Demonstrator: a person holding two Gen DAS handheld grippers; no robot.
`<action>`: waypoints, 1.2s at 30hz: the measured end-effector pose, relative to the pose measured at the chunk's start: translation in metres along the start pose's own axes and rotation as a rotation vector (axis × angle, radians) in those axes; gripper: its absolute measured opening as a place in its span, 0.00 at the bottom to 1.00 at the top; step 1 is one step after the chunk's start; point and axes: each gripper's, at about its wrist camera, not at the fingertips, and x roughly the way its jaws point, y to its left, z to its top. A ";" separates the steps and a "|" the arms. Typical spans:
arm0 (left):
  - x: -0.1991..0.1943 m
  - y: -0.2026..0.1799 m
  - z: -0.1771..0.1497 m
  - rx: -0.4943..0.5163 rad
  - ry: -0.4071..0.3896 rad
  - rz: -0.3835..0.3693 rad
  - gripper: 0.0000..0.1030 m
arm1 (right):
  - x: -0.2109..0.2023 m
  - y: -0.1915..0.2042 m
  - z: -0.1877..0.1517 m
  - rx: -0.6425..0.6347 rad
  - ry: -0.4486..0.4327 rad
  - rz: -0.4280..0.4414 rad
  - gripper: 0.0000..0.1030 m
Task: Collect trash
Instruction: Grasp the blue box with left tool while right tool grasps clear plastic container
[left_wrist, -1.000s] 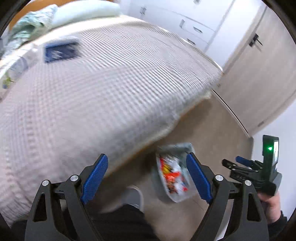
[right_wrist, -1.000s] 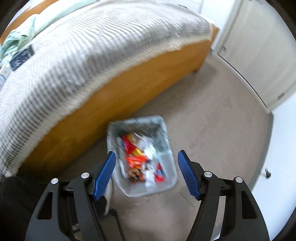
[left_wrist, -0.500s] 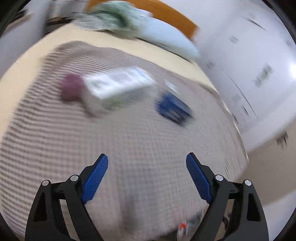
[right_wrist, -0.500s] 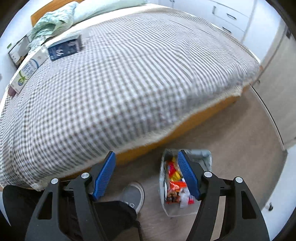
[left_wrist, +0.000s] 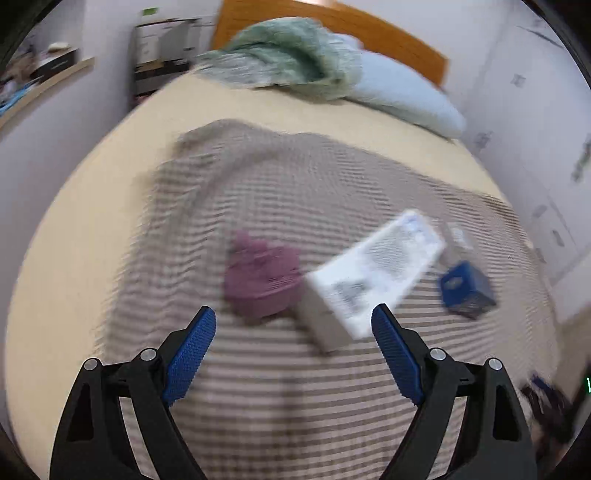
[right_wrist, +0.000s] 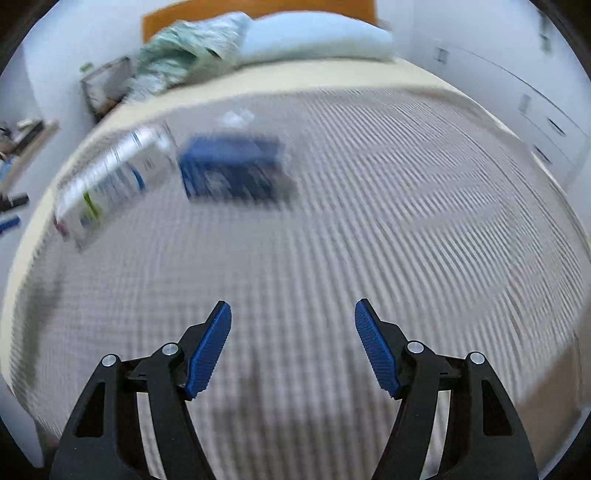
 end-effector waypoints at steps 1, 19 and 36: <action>0.002 -0.013 0.003 0.031 0.002 -0.031 0.81 | 0.009 0.002 0.016 0.001 -0.011 0.009 0.65; 0.059 -0.138 -0.014 0.253 0.075 -0.105 0.81 | 0.009 0.039 0.033 -0.169 -0.018 0.794 0.53; 0.069 -0.163 -0.093 0.480 -0.078 0.127 0.92 | -0.013 -0.086 -0.029 -0.006 0.016 0.258 0.59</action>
